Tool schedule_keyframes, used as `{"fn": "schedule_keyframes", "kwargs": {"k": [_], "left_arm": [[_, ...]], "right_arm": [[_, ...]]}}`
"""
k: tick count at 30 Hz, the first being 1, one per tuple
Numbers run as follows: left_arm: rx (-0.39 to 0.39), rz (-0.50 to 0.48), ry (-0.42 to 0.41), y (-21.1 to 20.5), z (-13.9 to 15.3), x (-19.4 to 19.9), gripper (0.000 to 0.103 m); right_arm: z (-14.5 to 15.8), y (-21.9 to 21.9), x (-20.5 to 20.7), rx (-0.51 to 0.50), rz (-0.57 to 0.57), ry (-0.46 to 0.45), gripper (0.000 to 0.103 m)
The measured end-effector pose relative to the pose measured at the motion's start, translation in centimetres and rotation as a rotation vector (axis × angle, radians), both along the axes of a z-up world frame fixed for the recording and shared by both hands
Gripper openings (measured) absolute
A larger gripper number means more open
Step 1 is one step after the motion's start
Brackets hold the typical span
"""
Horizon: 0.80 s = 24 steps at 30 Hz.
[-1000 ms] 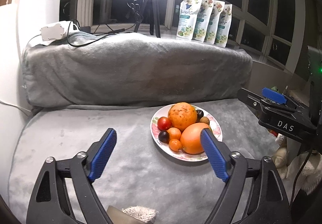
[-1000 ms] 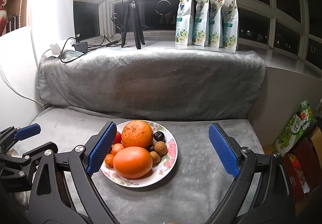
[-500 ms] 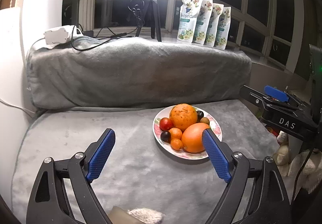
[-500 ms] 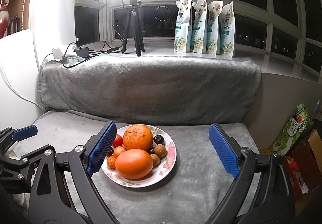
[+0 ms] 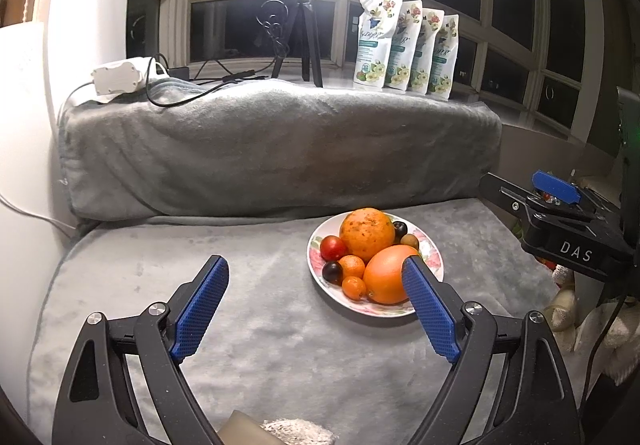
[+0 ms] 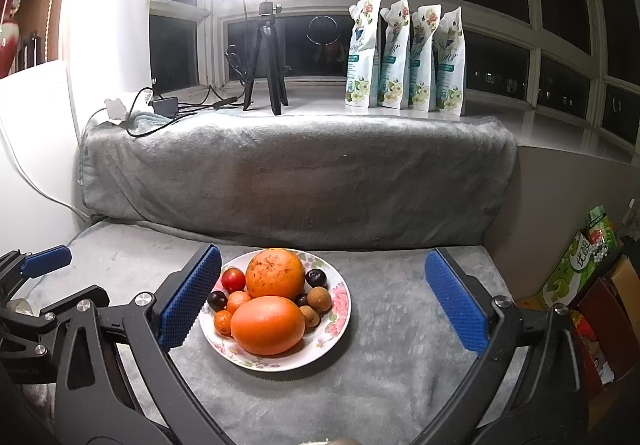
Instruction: Organize fruits
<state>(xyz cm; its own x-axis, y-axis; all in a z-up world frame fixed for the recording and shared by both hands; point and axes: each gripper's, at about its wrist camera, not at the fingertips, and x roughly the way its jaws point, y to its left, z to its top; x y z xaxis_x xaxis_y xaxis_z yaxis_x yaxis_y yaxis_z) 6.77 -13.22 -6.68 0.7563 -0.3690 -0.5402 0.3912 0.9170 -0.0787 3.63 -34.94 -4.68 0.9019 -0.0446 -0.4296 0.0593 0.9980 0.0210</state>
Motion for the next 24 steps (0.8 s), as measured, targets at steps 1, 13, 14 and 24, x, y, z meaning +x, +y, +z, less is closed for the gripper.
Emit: {"fn": "schedule_keyframes", "kwargs": {"k": [1, 13, 14, 24], "left_arm": [[0.001, 0.0, -0.001, 0.0, 0.0, -0.01, 0.089], [-0.003, -0.001, -0.009, -0.05, 0.27, -0.35, 0.089], [-0.003, -0.001, -0.009, -0.05, 0.35, -0.39, 0.089], [-0.005, -0.002, -0.015, -0.11, 0.55, -0.62, 0.089]], "right_arm": [[0.05, 0.06, -0.08, 0.001, 0.002, -0.001, 0.103], [0.09, 0.21, -0.32, 0.001, 0.005, -0.003, 0.103], [0.1, 0.28, -0.38, 0.001, 0.006, -0.002, 0.103], [0.06, 0.28, -0.34, 0.002, 0.009, -0.001, 0.103]]}}
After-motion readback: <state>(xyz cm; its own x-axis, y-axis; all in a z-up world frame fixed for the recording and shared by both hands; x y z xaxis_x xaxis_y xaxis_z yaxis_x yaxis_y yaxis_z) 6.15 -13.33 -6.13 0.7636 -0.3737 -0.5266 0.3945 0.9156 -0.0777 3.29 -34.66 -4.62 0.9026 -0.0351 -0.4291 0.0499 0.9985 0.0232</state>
